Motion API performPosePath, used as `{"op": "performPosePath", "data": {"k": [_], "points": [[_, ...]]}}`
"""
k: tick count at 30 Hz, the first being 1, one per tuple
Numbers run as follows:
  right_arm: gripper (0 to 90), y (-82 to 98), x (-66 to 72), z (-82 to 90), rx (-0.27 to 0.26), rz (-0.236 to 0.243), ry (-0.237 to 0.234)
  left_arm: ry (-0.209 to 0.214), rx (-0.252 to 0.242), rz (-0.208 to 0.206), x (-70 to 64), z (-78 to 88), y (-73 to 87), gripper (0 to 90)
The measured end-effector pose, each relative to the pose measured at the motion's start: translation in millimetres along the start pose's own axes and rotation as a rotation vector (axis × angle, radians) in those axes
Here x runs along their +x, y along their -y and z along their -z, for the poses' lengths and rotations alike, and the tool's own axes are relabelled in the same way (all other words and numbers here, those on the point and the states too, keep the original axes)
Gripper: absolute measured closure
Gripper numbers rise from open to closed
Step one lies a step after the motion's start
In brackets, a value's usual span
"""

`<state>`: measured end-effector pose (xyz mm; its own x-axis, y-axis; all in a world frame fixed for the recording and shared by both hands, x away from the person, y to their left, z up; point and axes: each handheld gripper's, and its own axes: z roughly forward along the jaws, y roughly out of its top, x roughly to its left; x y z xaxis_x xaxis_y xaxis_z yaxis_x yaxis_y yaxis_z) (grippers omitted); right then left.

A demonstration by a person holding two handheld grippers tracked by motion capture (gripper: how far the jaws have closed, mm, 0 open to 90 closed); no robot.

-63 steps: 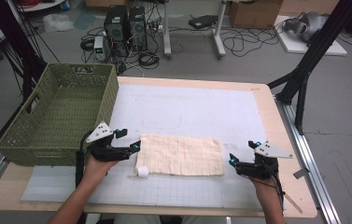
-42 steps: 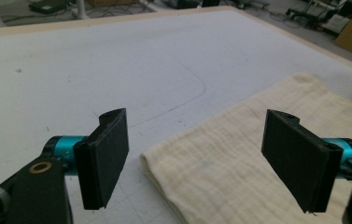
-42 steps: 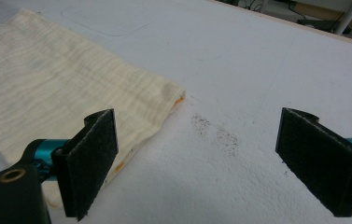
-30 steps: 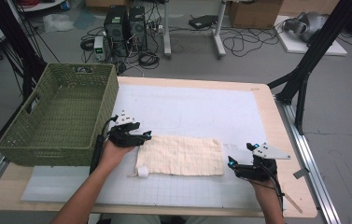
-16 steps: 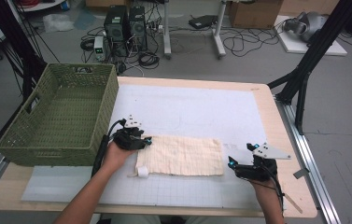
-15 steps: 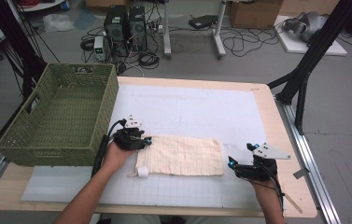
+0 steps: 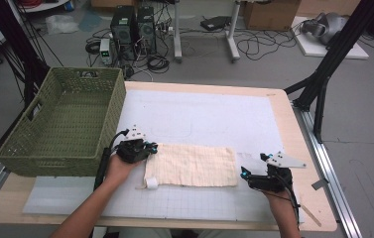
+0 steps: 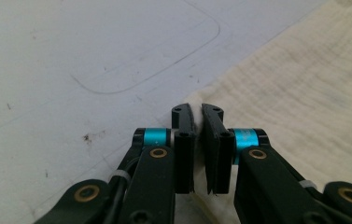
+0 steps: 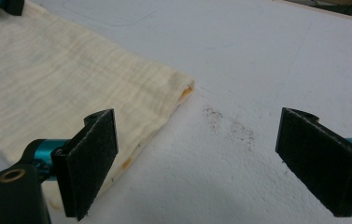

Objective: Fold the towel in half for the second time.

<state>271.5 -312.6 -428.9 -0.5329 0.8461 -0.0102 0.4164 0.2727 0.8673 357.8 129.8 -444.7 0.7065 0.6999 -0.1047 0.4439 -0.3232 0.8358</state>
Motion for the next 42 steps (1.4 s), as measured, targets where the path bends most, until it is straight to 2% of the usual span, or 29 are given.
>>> {"op": "performPosePath", "data": {"k": [5, 8, 12, 18, 21, 25, 31, 38, 42], "points": [[12.1, -7.4, 2.0, -6.4, -0.006, -0.011, -0.024, 0.019, -0.026, 0.001, -0.8, 2.8, -1.6, 83.1], [11.5, -11.9, 2.4, -12.3, 0.014, -0.027, -0.045, 0.023, -0.043, 0.016, 0.1, 6.7, -2.7, 82.5], [11.5, -18.6, 1.7, -22.8, 0.024, -0.046, -0.035, 0.028, -0.055, 0.043, 3.9, 11.2, -3.3, 81.2], [11.6, -36.9, -1.3, -41.8, 0.027, -0.059, -0.050, 0.033, -0.061, 0.040, 3.0, 11.7, -3.5, 81.7], [12.4, -45.4, -5.4, -50.4, 0.043, -0.044, -0.031, 0.031, -0.058, 0.041, 3.0, 11.9, -3.2, 81.7], [20.8, -50.2, -11.5, -61.4, 0.077, -0.022, -0.043, 0.033, -0.051, 0.038, 3.2, 10.9, -2.6, 81.5], [42.7, -49.5, -14.1, -81.0, 0.143, 0.018, -0.085, 0.038, -0.041, 0.045, 4.6, 9.2, -1.6, 81.3], [59.0, -44.8, -12.9, -97.2, 0.204, 0.044, -0.128, 0.038, -0.040, 0.045, 4.5, 9.5, -1.5, 81.2], [69.5, -40.4, -15.4, -100.6, 0.240, 0.036, -0.167, 0.038, -0.038, 0.045, 4.5, 9.3, -1.2, 81.3]]}}
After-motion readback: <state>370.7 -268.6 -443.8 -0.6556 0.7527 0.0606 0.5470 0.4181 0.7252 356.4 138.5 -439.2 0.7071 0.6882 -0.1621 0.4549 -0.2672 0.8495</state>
